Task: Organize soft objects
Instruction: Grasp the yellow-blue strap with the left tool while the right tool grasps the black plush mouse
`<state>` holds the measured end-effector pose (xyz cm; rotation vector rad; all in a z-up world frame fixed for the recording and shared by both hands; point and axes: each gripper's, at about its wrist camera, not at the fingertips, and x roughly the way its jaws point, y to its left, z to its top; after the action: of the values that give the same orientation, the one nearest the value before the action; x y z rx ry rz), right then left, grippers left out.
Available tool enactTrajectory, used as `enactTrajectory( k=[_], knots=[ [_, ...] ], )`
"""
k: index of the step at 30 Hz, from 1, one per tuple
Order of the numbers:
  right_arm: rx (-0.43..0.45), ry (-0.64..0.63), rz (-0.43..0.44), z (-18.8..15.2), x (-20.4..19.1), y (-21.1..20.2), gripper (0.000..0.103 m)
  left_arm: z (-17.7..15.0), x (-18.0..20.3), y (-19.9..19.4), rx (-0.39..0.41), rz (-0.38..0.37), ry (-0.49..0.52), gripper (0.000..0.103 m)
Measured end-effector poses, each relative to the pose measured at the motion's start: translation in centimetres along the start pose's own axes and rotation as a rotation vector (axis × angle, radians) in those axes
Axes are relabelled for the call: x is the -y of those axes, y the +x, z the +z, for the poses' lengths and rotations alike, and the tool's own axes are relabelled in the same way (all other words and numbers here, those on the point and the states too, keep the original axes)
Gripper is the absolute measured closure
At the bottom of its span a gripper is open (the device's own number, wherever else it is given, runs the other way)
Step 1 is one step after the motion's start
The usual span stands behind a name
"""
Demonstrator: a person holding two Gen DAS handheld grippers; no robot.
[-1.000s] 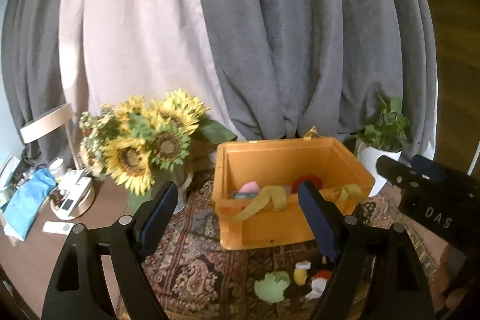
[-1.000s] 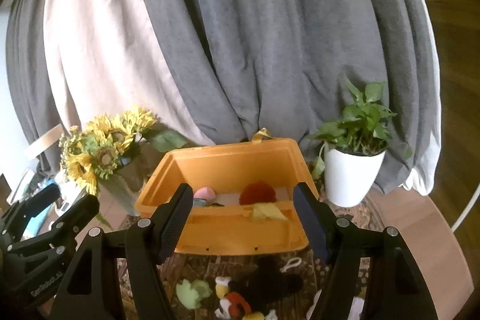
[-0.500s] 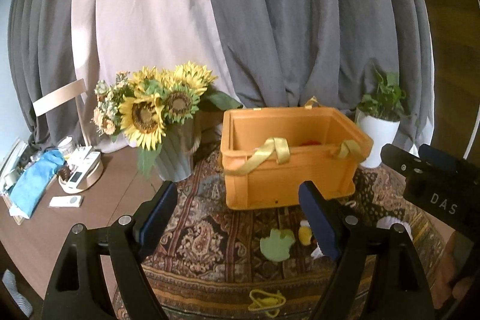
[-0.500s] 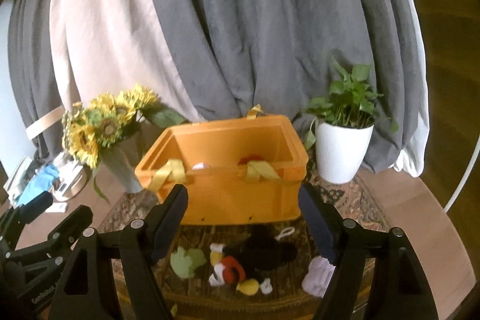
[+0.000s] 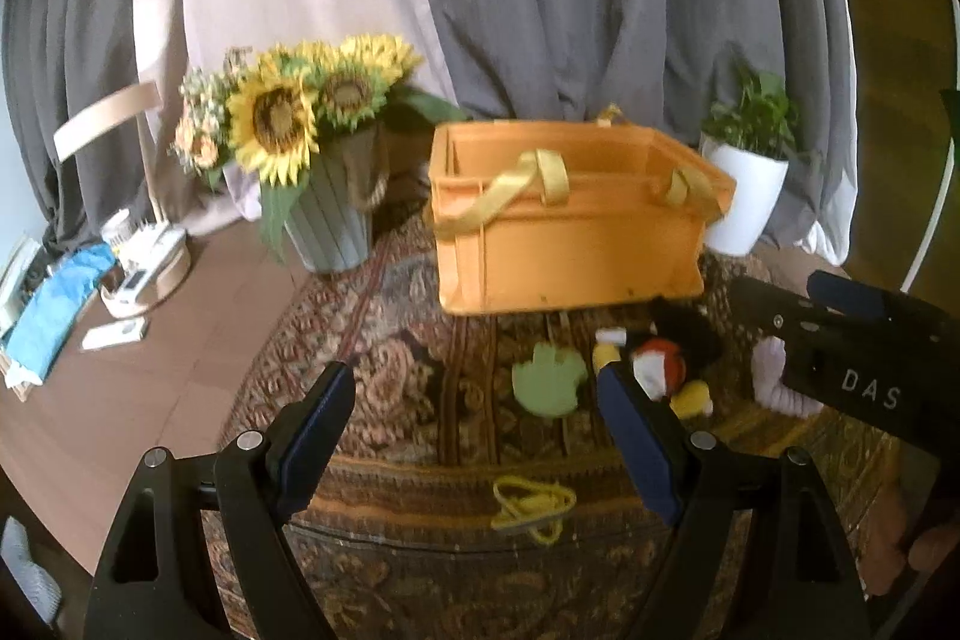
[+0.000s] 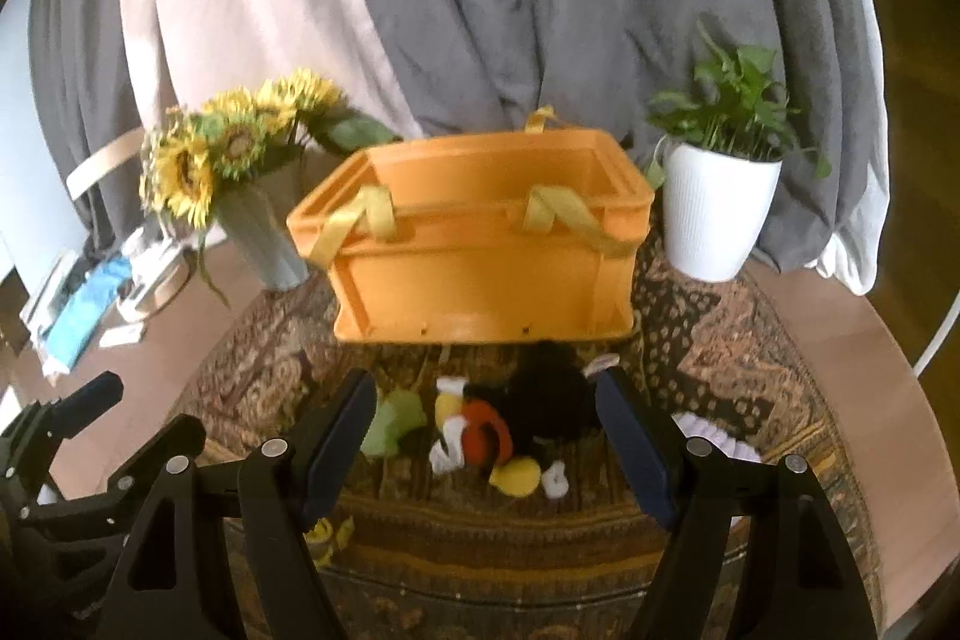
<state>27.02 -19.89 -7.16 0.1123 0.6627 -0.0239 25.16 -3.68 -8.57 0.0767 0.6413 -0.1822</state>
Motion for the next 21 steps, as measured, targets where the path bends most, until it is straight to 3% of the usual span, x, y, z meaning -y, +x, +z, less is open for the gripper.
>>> enactTrajectory(
  k=[21],
  knots=[
    [-0.159,-0.029,0.020,-4.5,-0.2,4.7,0.026,-5.7,1.2,4.3,-0.143,-0.093,0.033,0.020]
  ],
)
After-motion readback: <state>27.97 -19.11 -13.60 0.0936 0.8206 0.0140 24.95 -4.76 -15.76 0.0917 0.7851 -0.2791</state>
